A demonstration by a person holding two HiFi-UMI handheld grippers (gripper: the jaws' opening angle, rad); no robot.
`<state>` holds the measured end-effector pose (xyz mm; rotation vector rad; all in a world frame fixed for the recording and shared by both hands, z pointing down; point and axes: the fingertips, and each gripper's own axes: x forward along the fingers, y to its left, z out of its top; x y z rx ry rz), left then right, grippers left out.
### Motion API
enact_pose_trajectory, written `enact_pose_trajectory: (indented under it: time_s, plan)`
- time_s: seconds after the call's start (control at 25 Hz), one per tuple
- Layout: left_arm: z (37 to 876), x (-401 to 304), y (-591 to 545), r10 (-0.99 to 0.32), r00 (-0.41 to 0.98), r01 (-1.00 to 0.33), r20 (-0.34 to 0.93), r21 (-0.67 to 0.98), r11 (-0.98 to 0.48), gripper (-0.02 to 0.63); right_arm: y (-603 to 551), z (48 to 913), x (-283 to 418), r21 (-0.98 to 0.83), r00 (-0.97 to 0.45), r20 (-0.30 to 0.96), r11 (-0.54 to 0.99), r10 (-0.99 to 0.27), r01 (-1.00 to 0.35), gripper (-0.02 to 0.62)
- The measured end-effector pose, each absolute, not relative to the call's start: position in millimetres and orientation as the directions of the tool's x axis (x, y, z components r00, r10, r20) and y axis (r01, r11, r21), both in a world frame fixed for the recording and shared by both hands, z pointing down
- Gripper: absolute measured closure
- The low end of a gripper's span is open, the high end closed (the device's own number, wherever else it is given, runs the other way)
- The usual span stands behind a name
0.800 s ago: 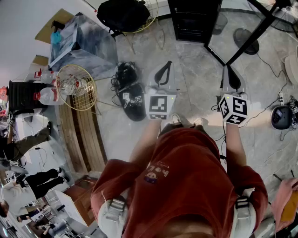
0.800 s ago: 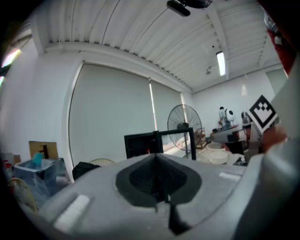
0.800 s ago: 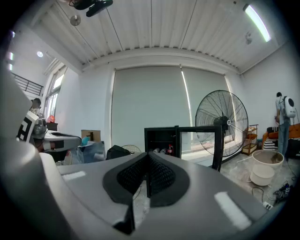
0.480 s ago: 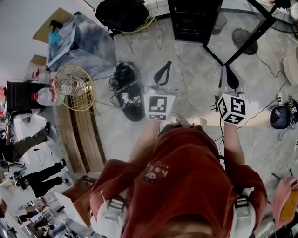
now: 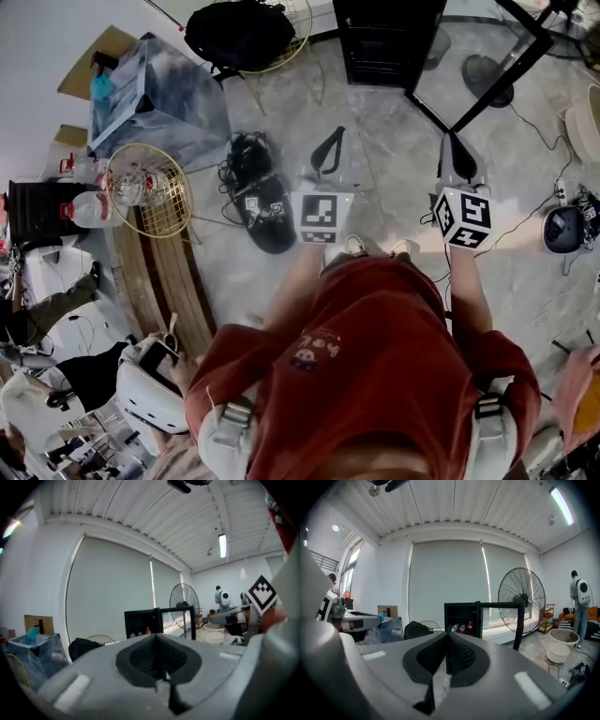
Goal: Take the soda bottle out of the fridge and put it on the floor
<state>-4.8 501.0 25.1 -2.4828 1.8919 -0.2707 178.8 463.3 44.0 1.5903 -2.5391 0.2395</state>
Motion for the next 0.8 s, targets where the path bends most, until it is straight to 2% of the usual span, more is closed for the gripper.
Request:
enact_pose_trajectory:
  time_s: [0.4,0.8]
  plan:
    - [34,-62,491,-0.953,0.271,-0.957,0.132,-0.071,-0.282,0.606,455,48,124,-0.046,-0.408,0.234,0.409,-0.883,-0.911,0.595]
    - [45,-87,463,-0.951,0.269,-0.957,0.152,-0.066,-0.281,0.606,424,54,110,-0.062,-0.396,0.230,0.393,-0.889,-0.917,0.595]
